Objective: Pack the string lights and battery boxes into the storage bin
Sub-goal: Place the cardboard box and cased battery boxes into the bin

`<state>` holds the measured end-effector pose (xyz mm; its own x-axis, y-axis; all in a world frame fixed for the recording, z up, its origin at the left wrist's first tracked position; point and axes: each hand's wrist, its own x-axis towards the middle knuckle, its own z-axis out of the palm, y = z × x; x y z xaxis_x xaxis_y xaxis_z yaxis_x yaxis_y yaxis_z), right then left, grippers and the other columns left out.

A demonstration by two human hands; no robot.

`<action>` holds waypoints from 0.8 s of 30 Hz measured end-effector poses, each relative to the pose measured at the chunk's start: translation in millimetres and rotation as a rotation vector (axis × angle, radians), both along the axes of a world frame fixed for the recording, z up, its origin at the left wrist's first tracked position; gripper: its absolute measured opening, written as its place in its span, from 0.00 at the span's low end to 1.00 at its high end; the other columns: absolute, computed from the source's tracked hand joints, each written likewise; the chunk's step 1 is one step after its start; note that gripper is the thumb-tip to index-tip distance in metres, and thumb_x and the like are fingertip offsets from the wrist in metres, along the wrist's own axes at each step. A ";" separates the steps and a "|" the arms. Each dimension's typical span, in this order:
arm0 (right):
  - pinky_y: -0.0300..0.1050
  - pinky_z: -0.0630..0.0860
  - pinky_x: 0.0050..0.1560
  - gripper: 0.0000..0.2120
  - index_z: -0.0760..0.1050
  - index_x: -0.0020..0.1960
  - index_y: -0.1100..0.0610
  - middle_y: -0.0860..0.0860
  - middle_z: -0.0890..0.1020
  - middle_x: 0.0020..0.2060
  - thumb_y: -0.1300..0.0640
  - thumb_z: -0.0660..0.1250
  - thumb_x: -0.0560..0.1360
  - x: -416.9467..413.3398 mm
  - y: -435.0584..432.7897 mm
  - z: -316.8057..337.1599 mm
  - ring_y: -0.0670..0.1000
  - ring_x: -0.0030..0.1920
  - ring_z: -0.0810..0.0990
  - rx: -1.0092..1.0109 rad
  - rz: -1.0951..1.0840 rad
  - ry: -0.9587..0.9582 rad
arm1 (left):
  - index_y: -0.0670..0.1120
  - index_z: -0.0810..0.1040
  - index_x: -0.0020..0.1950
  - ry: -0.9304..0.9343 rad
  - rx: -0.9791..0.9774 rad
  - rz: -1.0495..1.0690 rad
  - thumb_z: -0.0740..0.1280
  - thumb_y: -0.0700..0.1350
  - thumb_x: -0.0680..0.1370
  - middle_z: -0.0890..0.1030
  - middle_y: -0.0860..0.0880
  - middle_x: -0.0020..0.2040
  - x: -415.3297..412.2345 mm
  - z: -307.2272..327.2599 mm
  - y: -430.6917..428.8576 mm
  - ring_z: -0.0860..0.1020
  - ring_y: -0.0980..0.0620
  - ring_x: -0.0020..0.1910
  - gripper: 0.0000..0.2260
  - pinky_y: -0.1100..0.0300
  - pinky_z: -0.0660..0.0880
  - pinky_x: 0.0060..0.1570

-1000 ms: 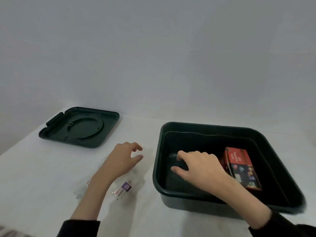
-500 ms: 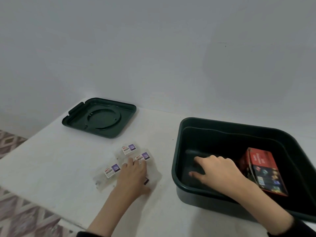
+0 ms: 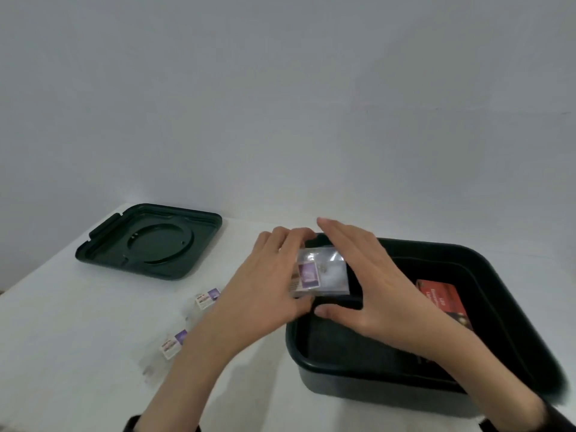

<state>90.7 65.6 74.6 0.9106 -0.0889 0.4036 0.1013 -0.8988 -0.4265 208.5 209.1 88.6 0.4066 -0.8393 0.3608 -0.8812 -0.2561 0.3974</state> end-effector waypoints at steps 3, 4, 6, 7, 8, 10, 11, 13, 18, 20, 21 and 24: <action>0.35 0.62 0.57 0.33 0.64 0.70 0.47 0.40 0.73 0.57 0.37 0.63 0.68 -4.0 -9.2 -8.3 0.38 0.57 0.69 -0.113 -0.129 -0.014 | 0.59 0.60 0.64 0.152 -0.058 -0.062 0.73 0.48 0.68 0.68 0.56 0.59 -3.4 -12.2 -13.9 0.65 0.61 0.55 0.31 0.71 0.66 0.53; 0.37 0.64 0.54 0.31 0.68 0.67 0.49 0.42 0.76 0.55 0.36 0.62 0.68 -5.7 -11.0 -9.6 0.41 0.55 0.72 -0.141 -0.148 -0.007 | 0.64 0.58 0.61 0.206 -0.064 -0.081 0.73 0.48 0.68 0.68 0.57 0.59 -2.4 -16.9 -15.7 0.67 0.62 0.56 0.31 0.72 0.66 0.53; 0.34 0.66 0.51 0.27 0.71 0.63 0.50 0.44 0.75 0.55 0.39 0.65 0.68 -8.1 -15.6 -11.4 0.43 0.53 0.73 -0.139 -0.159 0.039 | 0.67 0.57 0.58 0.257 -0.057 -0.116 0.75 0.48 0.67 0.66 0.59 0.60 2.1 -26.3 -17.9 0.67 0.63 0.59 0.32 0.72 0.65 0.56; 0.32 0.67 0.49 0.26 0.70 0.63 0.50 0.44 0.72 0.55 0.42 0.68 0.68 -7.5 -17.2 -11.9 0.42 0.52 0.72 -0.103 -0.166 0.077 | 0.67 0.57 0.58 0.255 -0.045 -0.120 0.75 0.48 0.67 0.64 0.60 0.60 6.1 -30.5 -17.1 0.65 0.63 0.60 0.32 0.73 0.64 0.58; 0.31 0.69 0.48 0.25 0.70 0.63 0.51 0.44 0.70 0.56 0.44 0.70 0.69 -5.5 -19.3 -13.3 0.42 0.51 0.71 -0.049 -0.177 0.115 | 0.67 0.57 0.60 0.250 -0.036 -0.112 0.75 0.49 0.68 0.63 0.61 0.61 11.4 -33.7 -15.2 0.63 0.63 0.61 0.33 0.74 0.62 0.59; 0.33 0.70 0.47 0.23 0.69 0.60 0.52 0.45 0.69 0.53 0.47 0.71 0.69 1.4 -24.7 -18.7 0.43 0.49 0.71 0.023 -0.209 0.185 | 0.63 0.59 0.65 0.260 -0.063 -0.043 0.73 0.49 0.71 0.64 0.61 0.63 24.5 -40.6 -9.0 0.63 0.62 0.63 0.30 0.69 0.61 0.63; 0.36 0.70 0.49 0.22 0.70 0.59 0.53 0.45 0.70 0.52 0.47 0.71 0.69 6.6 -28.4 -22.7 0.44 0.49 0.70 -0.003 -0.223 0.232 | 0.59 0.62 0.67 0.267 -0.088 0.012 0.71 0.48 0.72 0.66 0.60 0.64 31.9 -44.7 -4.8 0.64 0.60 0.64 0.27 0.64 0.63 0.65; 0.41 0.66 0.50 0.23 0.70 0.58 0.52 0.46 0.72 0.50 0.42 0.68 0.69 18.1 -37.5 -31.9 0.45 0.50 0.67 -0.141 -0.250 0.357 | 0.53 0.66 0.67 0.270 -0.088 0.129 0.68 0.45 0.75 0.69 0.56 0.65 47.0 -54.8 4.5 0.66 0.55 0.65 0.23 0.56 0.65 0.66; 0.44 0.71 0.51 0.22 0.72 0.55 0.57 0.50 0.71 0.49 0.41 0.66 0.71 37.9 -45.4 -56.8 0.50 0.52 0.70 -0.172 -0.263 0.597 | 0.50 0.70 0.66 0.266 0.116 0.327 0.66 0.42 0.75 0.72 0.48 0.65 75.1 -87.5 31.7 0.67 0.48 0.65 0.19 0.55 0.65 0.63; 0.46 0.72 0.51 0.20 0.71 0.56 0.60 0.53 0.70 0.52 0.47 0.66 0.72 42.2 -46.7 -67.1 0.53 0.55 0.70 -0.217 -0.267 0.654 | 0.50 0.70 0.66 0.257 0.212 0.371 0.66 0.43 0.76 0.73 0.47 0.64 78.5 -97.4 37.4 0.66 0.47 0.64 0.19 0.56 0.65 0.62; 0.47 0.72 0.51 0.20 0.70 0.57 0.61 0.55 0.70 0.54 0.49 0.66 0.72 43.1 -46.9 -72.2 0.54 0.57 0.70 -0.226 -0.272 0.677 | 0.50 0.69 0.67 0.251 0.261 0.387 0.66 0.45 0.76 0.73 0.47 0.64 78.7 -101.4 38.8 0.66 0.47 0.64 0.19 0.57 0.65 0.61; 0.50 0.73 0.54 0.25 0.65 0.64 0.59 0.56 0.71 0.59 0.51 0.67 0.72 43.2 -45.9 -84.6 0.56 0.60 0.71 -0.241 -0.269 0.705 | 0.51 0.67 0.70 0.197 0.380 0.412 0.65 0.48 0.77 0.71 0.47 0.65 77.6 -111.7 41.8 0.63 0.47 0.65 0.22 0.58 0.64 0.61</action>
